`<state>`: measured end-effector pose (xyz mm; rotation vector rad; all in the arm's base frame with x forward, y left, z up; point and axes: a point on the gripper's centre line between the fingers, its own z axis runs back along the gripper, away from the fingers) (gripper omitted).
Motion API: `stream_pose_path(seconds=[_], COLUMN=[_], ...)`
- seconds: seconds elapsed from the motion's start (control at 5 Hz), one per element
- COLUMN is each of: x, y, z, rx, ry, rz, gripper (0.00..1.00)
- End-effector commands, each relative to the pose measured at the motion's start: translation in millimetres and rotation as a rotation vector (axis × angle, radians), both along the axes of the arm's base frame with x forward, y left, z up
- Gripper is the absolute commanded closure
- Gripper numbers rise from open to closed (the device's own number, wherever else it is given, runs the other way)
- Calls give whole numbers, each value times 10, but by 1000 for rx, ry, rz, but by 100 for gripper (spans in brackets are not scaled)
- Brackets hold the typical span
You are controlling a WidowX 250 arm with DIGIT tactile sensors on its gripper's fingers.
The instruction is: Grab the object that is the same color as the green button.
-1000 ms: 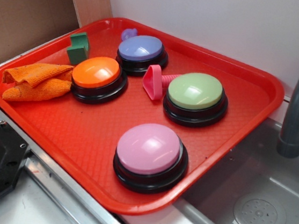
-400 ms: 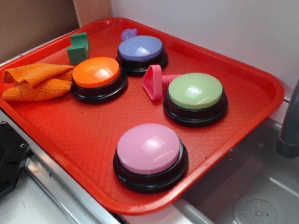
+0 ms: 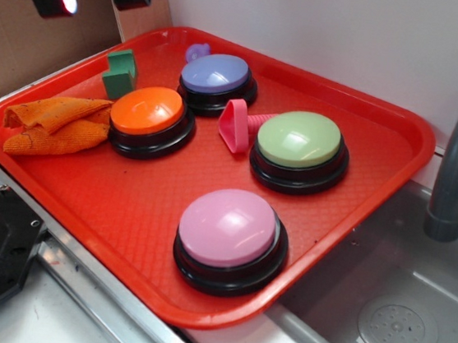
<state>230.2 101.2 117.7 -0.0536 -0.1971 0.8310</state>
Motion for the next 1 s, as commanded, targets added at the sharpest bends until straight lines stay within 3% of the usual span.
stream_pose_path(seconds=[0.0, 0.2, 0.4, 0.6, 0.8], x=[81, 105, 121, 192, 241], y=[419, 475, 514, 470, 384], z=[-323, -603, -795, -972, -1066], rx=[45, 73, 61, 5, -10], ry=[-19, 28, 51, 32, 44], rz=[203, 224, 242, 225, 182], gripper=[0, 0, 0, 0, 0])
